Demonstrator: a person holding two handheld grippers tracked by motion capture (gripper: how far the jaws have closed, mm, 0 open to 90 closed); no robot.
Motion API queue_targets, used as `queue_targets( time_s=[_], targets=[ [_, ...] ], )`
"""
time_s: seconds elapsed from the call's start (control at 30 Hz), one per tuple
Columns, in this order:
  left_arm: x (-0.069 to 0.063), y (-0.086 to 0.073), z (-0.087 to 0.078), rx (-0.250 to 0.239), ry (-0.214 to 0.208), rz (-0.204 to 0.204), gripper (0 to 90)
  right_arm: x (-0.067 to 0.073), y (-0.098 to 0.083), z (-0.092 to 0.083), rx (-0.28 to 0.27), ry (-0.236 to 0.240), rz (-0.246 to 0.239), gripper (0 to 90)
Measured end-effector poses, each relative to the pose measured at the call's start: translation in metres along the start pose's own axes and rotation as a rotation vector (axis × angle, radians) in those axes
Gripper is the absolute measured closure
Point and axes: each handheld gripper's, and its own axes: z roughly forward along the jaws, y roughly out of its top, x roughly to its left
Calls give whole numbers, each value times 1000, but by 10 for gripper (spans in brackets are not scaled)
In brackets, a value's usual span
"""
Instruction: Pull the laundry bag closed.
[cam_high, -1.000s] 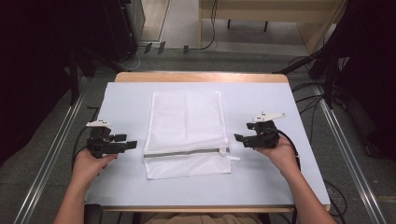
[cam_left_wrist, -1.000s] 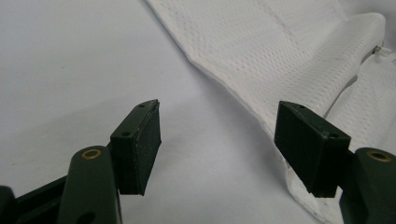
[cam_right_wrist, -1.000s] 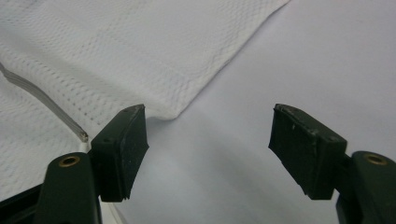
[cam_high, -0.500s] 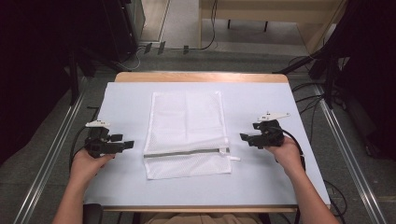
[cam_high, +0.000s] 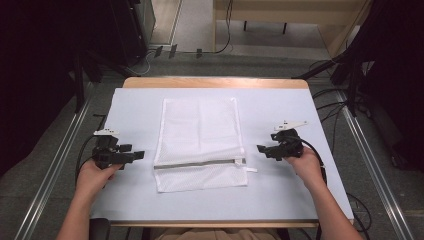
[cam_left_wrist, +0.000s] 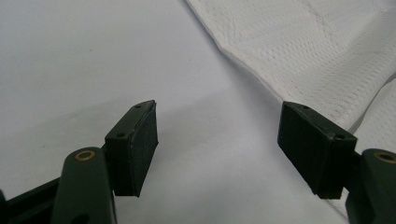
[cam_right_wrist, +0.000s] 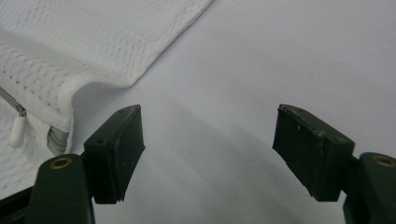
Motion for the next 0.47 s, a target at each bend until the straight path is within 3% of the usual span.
queue_targets(
  time_s=[0.47],
  targets=[
    [0,-1,2,14,3,-2,287,0,-1,1,9,-1,-4,255]
  ],
)
